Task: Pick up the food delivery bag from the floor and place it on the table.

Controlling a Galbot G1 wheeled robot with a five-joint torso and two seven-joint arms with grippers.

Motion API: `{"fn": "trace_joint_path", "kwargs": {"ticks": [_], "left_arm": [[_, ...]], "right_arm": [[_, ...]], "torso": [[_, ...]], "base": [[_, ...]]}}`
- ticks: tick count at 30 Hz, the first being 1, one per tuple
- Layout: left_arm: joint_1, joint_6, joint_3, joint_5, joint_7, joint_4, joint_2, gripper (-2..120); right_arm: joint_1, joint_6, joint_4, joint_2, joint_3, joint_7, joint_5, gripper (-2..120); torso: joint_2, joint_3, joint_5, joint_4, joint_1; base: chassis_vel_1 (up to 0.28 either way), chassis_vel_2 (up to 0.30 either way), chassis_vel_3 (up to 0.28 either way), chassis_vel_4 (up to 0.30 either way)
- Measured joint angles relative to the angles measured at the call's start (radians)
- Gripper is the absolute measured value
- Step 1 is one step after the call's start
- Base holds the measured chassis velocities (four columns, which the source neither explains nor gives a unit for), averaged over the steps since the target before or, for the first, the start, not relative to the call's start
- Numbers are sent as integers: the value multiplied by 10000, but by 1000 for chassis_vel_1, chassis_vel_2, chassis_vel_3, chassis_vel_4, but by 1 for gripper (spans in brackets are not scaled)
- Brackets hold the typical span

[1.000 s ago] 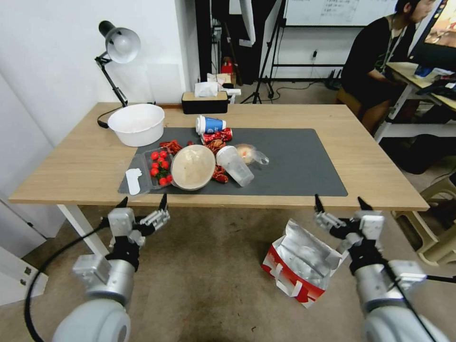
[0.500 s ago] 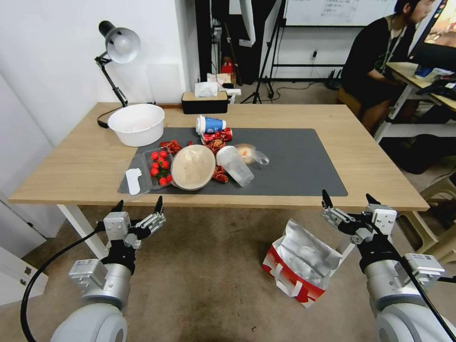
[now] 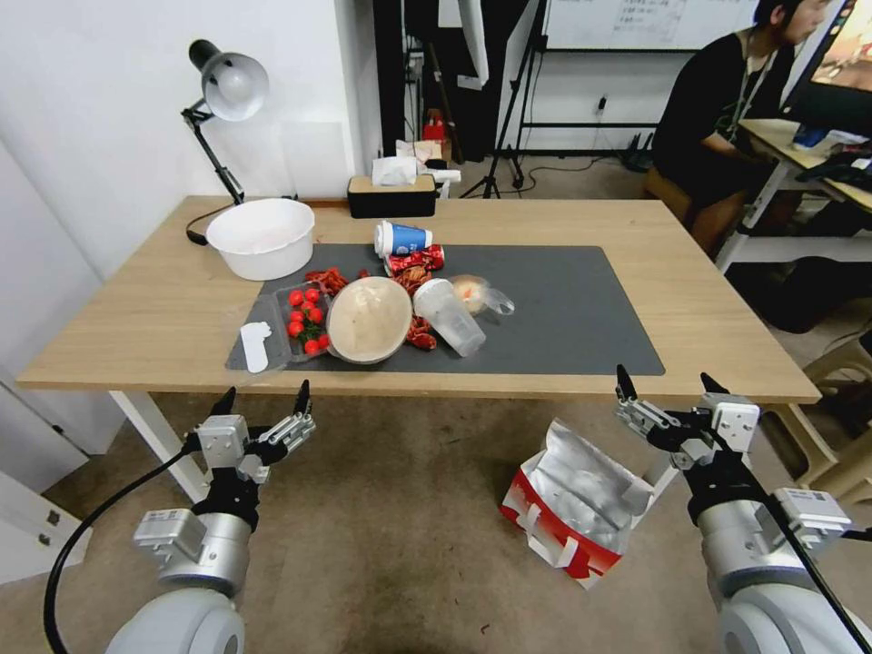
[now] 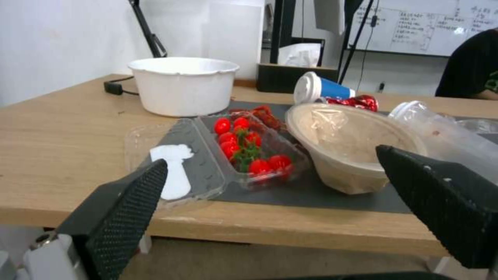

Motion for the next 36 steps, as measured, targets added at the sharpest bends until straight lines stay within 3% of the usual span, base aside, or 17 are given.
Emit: {"fn": "trace_joint_path", "kwargs": {"ticks": [9, 36], "left_arm": [[25, 35, -22, -4, 29, -41, 5, 100], [81, -211, 24, 166, 20, 54, -60, 100]], "right_arm": [[-6, 47, -2, -32, -1, 35, 22, 100], [-152, 485, -255, -50, -308, 81, -123, 100]], "torso": [[-63, -33, 0, 0, -31], [-1422, -791, 1, 0, -629]], "base": [[0, 0, 0, 0], [0, 0, 0, 0]]}}
